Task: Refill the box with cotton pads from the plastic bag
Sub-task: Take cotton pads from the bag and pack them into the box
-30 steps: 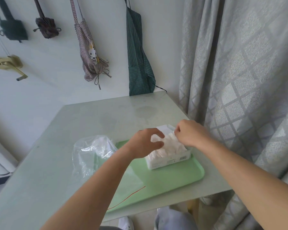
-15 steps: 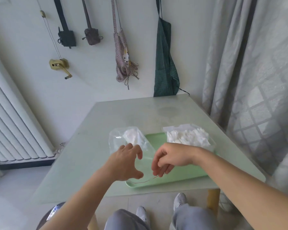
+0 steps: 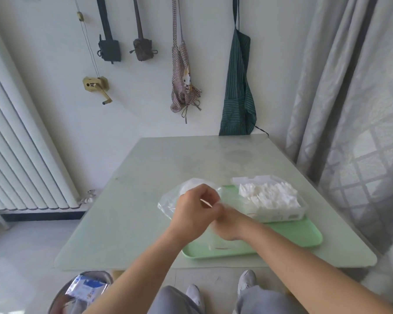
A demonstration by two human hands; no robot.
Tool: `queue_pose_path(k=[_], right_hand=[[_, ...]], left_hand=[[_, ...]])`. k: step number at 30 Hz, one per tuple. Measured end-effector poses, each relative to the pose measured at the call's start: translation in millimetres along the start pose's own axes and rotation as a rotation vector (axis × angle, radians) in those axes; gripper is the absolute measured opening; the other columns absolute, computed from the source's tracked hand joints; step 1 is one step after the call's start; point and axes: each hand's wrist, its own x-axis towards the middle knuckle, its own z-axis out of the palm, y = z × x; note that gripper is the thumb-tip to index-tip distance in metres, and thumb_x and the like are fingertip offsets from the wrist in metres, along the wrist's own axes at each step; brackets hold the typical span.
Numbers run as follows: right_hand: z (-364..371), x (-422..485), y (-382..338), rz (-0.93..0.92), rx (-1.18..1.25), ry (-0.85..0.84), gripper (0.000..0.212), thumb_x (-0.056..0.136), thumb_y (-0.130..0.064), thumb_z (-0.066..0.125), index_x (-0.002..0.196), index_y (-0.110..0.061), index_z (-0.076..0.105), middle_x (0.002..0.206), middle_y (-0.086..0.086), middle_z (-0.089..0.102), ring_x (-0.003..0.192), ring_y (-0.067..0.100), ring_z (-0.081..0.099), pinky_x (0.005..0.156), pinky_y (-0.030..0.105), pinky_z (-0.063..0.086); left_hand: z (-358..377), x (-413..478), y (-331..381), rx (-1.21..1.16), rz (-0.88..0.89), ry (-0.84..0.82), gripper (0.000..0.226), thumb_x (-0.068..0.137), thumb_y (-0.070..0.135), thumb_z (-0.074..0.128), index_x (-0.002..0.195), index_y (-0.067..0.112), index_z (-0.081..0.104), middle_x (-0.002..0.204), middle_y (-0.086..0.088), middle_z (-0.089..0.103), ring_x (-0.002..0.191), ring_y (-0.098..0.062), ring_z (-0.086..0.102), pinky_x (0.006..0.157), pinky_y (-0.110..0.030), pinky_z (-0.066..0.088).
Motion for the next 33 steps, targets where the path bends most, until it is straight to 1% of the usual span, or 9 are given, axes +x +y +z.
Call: queue_pose_path(k=[4,8,12,15,20,23,25,28,33], right_hand=[[12,20,7,0.027,0.153,0.059,0.027,0.078,-0.03,0.051,0.102,-0.022,0.059,0.093,0.006,0.06,0.084,0.035,0.055,0.071,0.042,0.049],[12,40,12,0.14,0.21,0.25,0.047,0.083,-0.034,0.074,0.125,-0.019,0.062,0.119,-0.005,0.064,0.105,0.013,0.063,0.091,0.022,0.047],[9,45,20,0.172,0.255,0.192,0.041,0.073,-0.05,0.08,0.102,-0.024,0.068,0.107,-0.012,0.066,0.102,0.009,0.062,0.092,0.026,0.049],[8,52,22,0.175,0.21,0.168,0.072,0.056,-0.071,0.076,0.108,-0.024,0.063,0.109,-0.01,0.064,0.103,0.01,0.062,0.094,0.029,0.048],[10,62,30,0.185,0.206,0.304,0.064,0.07,-0.037,0.085,0.12,-0.015,0.052,0.113,0.0,0.053,0.102,0.018,0.057,0.078,0.019,0.046],[6,75,39,0.191,0.163,0.331,0.056,0.075,-0.016,0.077,0.125,-0.008,0.053,0.124,0.008,0.054,0.111,0.025,0.057,0.09,0.026,0.047],[4,83,45,0.176,0.142,0.282,0.062,0.077,-0.013,0.078,0.132,-0.008,0.051,0.132,0.008,0.054,0.119,0.024,0.056,0.097,0.028,0.045],[2,89,46,0.176,0.152,0.22,0.074,0.075,-0.012,0.082,0.139,-0.009,0.046,0.138,0.006,0.054,0.124,0.023,0.054,0.103,0.032,0.044],[5,93,41,0.176,0.166,0.165,0.093,0.072,-0.021,0.085,0.148,-0.007,0.033,0.145,0.005,0.047,0.132,0.022,0.047,0.106,0.027,0.037]], left_hand=[[-20,-1,-4,-0.261,-0.104,-0.175,0.006,0.085,0.012,0.071,0.079,0.016,0.07,0.082,-0.004,0.076,0.072,-0.016,0.071,0.059,-0.027,0.052],[-48,27,-63,-0.028,-0.225,0.175,0.006,0.085,0.016,0.07,0.088,0.021,0.067,0.087,0.005,0.073,0.081,-0.02,0.067,0.069,-0.027,0.049],[-57,54,-109,0.363,-0.264,0.035,0.074,0.074,0.026,0.081,0.139,0.026,0.046,0.141,0.001,0.049,0.132,-0.024,0.043,0.105,-0.035,0.038],[-55,76,-117,0.311,-0.331,-0.134,0.109,0.067,0.03,0.087,0.154,0.023,0.021,0.155,-0.006,0.033,0.141,-0.027,0.032,0.114,-0.041,0.031],[-45,86,-128,0.15,-0.424,-0.249,0.104,0.072,0.018,0.086,0.153,0.018,0.022,0.14,-0.009,0.049,0.116,-0.023,0.054,0.103,-0.034,0.044],[-41,87,-131,-0.024,-0.492,-0.181,0.094,0.07,0.014,0.084,0.148,0.013,0.033,0.118,-0.004,0.059,0.107,-0.021,0.057,0.097,-0.03,0.044],[-41,88,-132,-0.112,-0.535,-0.146,0.101,0.056,0.023,0.083,0.145,0.011,0.038,0.111,-0.005,0.063,0.102,-0.023,0.061,0.092,-0.032,0.047],[-43,85,-131,-0.215,-0.539,-0.145,0.095,0.046,0.025,0.076,0.136,0.007,0.049,0.092,-0.007,0.064,0.068,-0.013,0.057,0.058,-0.022,0.043],[-43,82,-128,-0.463,-0.538,-0.201,0.046,0.07,0.015,0.076,0.112,0.007,0.061,0.072,-0.001,0.059,0.05,-0.005,0.05,0.047,-0.021,0.028]])
